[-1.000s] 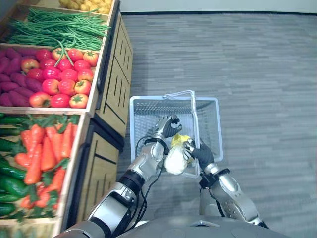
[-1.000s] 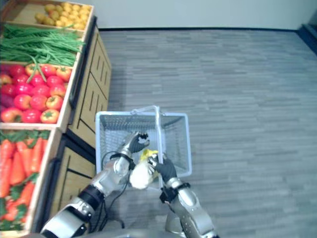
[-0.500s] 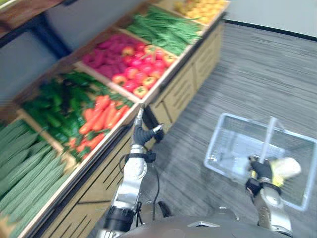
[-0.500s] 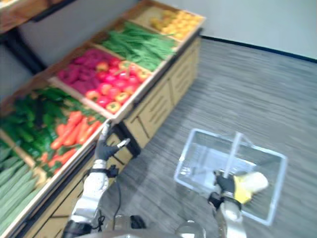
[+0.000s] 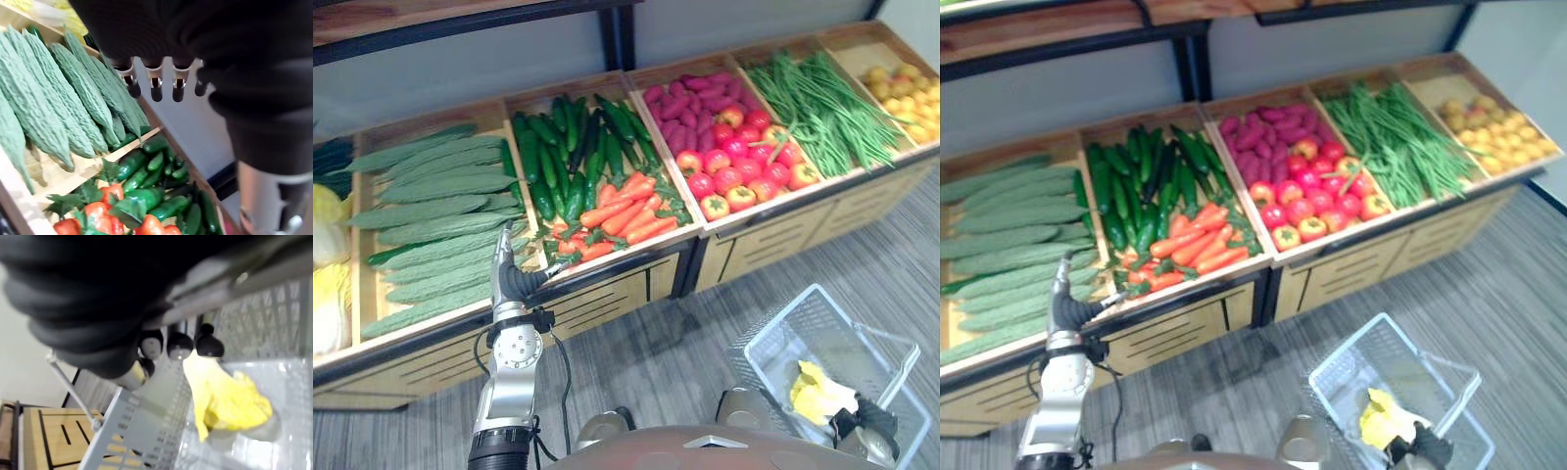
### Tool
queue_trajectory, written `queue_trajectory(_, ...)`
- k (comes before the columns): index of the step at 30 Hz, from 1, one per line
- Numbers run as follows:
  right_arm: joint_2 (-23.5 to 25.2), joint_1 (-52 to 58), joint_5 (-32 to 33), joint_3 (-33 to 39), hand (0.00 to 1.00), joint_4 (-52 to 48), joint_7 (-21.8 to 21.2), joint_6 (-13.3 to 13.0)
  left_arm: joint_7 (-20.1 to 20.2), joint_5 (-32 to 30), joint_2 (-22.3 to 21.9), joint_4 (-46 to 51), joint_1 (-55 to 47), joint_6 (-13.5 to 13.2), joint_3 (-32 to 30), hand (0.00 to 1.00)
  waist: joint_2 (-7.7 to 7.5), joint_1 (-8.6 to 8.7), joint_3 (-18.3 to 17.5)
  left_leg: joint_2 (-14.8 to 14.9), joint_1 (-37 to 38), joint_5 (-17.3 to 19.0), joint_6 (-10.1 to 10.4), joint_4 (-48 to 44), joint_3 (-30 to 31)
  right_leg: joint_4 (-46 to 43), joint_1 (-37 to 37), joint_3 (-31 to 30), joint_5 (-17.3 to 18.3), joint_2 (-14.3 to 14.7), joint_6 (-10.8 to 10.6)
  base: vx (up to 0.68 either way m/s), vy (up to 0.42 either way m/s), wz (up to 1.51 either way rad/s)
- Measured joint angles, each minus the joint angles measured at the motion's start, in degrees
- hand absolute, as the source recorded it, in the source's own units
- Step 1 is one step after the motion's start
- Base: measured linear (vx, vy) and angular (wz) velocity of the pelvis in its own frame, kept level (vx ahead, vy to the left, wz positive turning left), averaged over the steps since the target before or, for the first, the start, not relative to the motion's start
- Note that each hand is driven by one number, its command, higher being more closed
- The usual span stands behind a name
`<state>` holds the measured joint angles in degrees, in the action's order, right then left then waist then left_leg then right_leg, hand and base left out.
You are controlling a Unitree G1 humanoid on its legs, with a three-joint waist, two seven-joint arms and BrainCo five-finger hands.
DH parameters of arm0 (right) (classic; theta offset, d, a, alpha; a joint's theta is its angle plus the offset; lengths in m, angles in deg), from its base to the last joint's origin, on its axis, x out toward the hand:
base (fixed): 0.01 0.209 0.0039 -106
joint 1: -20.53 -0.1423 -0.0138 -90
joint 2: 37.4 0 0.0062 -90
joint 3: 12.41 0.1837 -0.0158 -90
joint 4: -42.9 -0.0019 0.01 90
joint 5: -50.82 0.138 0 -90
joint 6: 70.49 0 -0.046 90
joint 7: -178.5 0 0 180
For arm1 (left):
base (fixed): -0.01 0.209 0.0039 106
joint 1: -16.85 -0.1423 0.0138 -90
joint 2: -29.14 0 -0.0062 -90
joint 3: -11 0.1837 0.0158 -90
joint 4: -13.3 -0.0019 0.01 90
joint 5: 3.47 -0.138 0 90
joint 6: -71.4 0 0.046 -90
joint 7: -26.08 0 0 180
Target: Pick vegetable in the basket
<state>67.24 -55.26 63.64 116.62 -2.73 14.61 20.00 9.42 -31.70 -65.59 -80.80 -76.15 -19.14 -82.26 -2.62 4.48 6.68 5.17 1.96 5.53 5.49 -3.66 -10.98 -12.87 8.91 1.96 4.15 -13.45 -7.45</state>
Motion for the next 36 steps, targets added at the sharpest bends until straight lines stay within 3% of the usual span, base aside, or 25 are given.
queue_trajectory(2, 0.3, -0.9, 0.4, 0.3, 1.0, 0.5, -0.2, -0.4, 0.2, -1.4, -1.5, 0.1, 0.5, 0.3, 2.0, 0.0, 4.16, -1.04, -0.8, 4.7, 2.0, -2.9, 2.1, 3.4, -3.9, 0.8, -0.8, 1.9, -0.3, 4.8, 1.4, 0.28, -0.306, 0.17)
queue_trajectory(3, 0.4, -1.3, 0.4, 0.3, 1.0, 0.5, -0.3, -0.2, 0.2, -2.5, -1.6, 0.1, 0.9, 0.3, 2.0, 0.0, 4.56, -1.33, -0.8, 5.4, 3.1, -3.6, 2.5, 4.6, -4.6, 0.7, -1.0, 1.8, -0.1, 5.6, 1.8, 0.18, -0.216, -0.27)
queue_trajectory(5, 0.8, -2.6, 0.0, 0.2, 1.0, 0.4, -0.6, -0.3, 0.3, -5.0, -1.6, -0.5, 3.8, 0.1, 2.4, 0.0, 4.72, -0.8, -0.8, 6.5, 4.9, -5.1, 2.7, 5.5, -7.9, -0.4, -1.5, 1.8, 0.4, 7.1, 2.6, 0.12, -0.151, -0.2)
queue_trajectory(9, 0.7, -3.6, -0.7, -0.7, 1.0, 0.2, -1.0, -0.4, 0.3, -7.3, 0.7, -6.3, 12.1, 0.4, 3.4, 0.0, 4.74, -0.48, 1.4, 5.5, 4.5, -5.1, 2.6, 5.4, -10.4, 0.3, -0.6, 0.5, 0.5, 6.8, 2.7, 0.01, -0.024, -0.17)
queue_trajectory(11, 0.9, -5.5, -0.7, -1.5, 1.0, -0.3, -1.1, -0.3, 0.2, -9.1, 4.1, -9.9, 17.3, 1.6, 4.0, 0.0, 4.88, 0.78, 4.0, 4.6, 0.7, -4.9, 2.4, 5.2, -11.2, 1.2, 3.2, -0.4, -1.4, 6.2, 2.0, -0.13, 0.026, -0.13)
queue_trajectory(13, 0.9, -7.2, -0.6, -1.8, 1.0, -1.2, -1.0, -0.3, 0.1, -9.6, 6.4, -12.7, 20.5, 2.7, 4.0, 0.0, 4.57, 0.86, 6.2, 4.4, -1.9, -5.2, 2.1, 4.9, -13.2, 3.6, 5.6, -1.9, -3.8, 5.8, 1.7, -0.14, 0.031, -0.34)
queue_trajectory(16, 0.5, -7.8, 0.0, -1.7, 1.0, -4.1, 0.1, -0.4, 0.1, -9.7, 7.8, -16.4, 24.6, 4.0, 4.0, 0.0, 5.28, 1.11, 9.6, 3.8, -4.1, -5.3, 1.7, 4.5, -14.7, 7.9, 6.6, -3.2, -7.3, 5.4, 1.3, -0.09, 0.017, -0.25)
queue_trajectory(20, 0.4, -8.2, 1.8, -1.8, 1.0, -5.2, 0.9, -0.5, 0.1, -9.6, 10.7, -22.0, 29.4, 4.1, 4.0, 0.0, 5.67, 1.02, 11.3, 3.8, -5.7, -5.4, 1.6, 4.3, -16.9, 9.2, 8.8, -5.2, -9.0, 5.6, 1.3, 0.0, 0.003, -0.25)
queue_trajectory(21, 0.4, -8.7, 2.2, -1.7, 1.0, -5.7, 1.3, -0.5, 0.1, -9.5, 11.6, -23.7, 31.4, 4.2, 4.1, 1.0, 5.84, 1.27, 12.5, 3.9, -6.1, -5.4, 1.6, 3.9, -17.0, 9.5, 8.9, -5.3, -9.2, 5.6, 1.3, 0.02, -0.013, -0.09)
queue_trajectory(26, 0.4, -9.4, 2.9, -2.5, 1.0, -9.8, 2.1, -1.4, -0.3, -9.6, 12.3, -25.7, 36.5, 3.8, 4.3, 1.0, 5.92, 0.89, 14.9, 4.1, -7.6, -5.3, 1.6, 3.4, -19.9, 10.4, 10.9, -7.1, -10.5, 6.0, 1.1, 0.01, -0.013, -0.17)
queue_trajectory(36, 0.3, -9.4, 3.9, -4.0, 1.0, -12.0, 2.1, -2.2, 0.6, -11.8, 13.0, -30.9, 42.7, 3.8, 4.8, 1.0, 5.98, 0.76, 15.1, 4.9, -7.9, -4.6, 1.7, 2.6, -21.8, 11.8, 10.3, -7.4, -11.2, 6.4, 1.1, 0.01, -0.011, -0.04)
